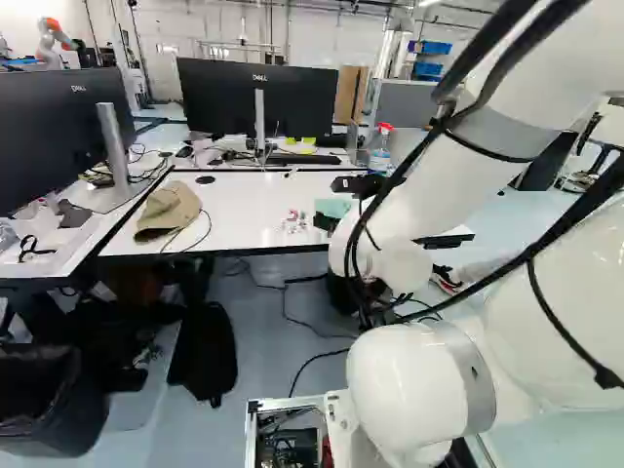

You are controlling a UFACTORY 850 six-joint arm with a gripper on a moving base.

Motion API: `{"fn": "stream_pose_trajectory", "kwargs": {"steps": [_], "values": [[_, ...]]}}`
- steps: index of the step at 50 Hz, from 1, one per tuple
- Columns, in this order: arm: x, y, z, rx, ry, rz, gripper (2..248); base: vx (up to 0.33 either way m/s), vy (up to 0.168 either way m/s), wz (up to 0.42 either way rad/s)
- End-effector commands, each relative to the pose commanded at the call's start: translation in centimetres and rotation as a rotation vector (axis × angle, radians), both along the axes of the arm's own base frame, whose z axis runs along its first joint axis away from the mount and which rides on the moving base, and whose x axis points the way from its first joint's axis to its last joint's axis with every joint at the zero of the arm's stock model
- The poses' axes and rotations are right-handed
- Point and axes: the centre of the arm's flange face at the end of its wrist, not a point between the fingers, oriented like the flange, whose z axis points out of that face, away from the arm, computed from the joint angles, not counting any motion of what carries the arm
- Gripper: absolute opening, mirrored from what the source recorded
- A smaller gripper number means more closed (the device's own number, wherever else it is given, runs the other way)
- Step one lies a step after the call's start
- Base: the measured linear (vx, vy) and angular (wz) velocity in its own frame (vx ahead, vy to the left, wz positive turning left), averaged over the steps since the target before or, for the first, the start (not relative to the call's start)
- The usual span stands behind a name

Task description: Clean the table with the green towel

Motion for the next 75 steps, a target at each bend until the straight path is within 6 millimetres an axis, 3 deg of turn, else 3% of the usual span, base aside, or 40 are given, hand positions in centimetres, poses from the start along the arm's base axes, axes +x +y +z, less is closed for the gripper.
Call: {"fn": "stream_pose_trajectory", "kwargs": {"steps": [1, 17, 35, 75], "values": [[0.9, -0.3, 0.6, 0.0, -0.011, -0.01, 247, 0.0, 0.0, 0.0], [3.4, -1.5, 2.3, -0.001, -0.046, -0.049, 247, 0.0, 0.0, 0.0], [6.7, -3.0, 2.5, -0.001, -0.033, -0.088, 247, 0.0, 0.0, 0.0], [13.4, -3.4, -0.2, 0.028, 0.345, -0.102, 247, 0.0, 0.0, 0.0]]}}
